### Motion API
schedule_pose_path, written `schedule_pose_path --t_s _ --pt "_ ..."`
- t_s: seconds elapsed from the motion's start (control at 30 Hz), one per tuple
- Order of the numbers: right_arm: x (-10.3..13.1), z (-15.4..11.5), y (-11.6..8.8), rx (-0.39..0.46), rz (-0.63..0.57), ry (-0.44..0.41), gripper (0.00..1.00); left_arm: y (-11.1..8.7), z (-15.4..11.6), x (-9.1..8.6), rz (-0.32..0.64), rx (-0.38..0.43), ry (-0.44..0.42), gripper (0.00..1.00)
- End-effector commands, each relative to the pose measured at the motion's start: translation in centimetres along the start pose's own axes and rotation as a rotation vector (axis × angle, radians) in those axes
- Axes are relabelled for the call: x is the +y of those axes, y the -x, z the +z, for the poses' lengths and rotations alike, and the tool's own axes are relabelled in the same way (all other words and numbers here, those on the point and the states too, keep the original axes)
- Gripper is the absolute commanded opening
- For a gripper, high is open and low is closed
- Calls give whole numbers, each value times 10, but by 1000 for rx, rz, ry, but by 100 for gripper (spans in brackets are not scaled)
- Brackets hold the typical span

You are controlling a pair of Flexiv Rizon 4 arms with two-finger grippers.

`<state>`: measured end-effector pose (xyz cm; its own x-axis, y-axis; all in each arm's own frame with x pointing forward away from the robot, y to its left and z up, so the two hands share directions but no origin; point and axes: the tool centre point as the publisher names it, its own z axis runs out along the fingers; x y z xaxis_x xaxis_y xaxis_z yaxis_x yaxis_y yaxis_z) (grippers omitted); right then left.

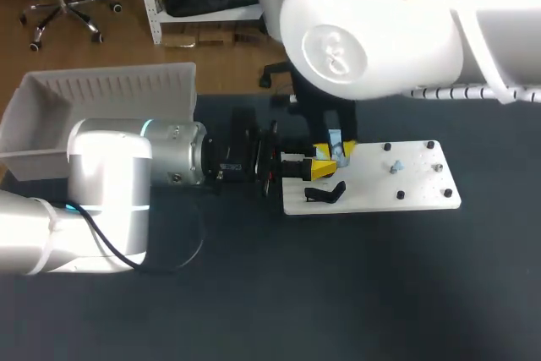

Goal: Pick up each earbud case from the left stands, insert the matching earbuds, close the lid, and place the case in the box.

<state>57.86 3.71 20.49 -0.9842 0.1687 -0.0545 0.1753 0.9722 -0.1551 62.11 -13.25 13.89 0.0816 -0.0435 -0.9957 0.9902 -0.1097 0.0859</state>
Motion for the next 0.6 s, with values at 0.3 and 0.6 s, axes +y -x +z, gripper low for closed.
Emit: schedule_pose_path --t_s 0.3,0.6 --pt "-8 -8 26 89 428 116 0 -1 0 0 2 -2 2 0" --pt "-11 -15 11 86 398 145 0 -1 0 0 2 -2 2 0"
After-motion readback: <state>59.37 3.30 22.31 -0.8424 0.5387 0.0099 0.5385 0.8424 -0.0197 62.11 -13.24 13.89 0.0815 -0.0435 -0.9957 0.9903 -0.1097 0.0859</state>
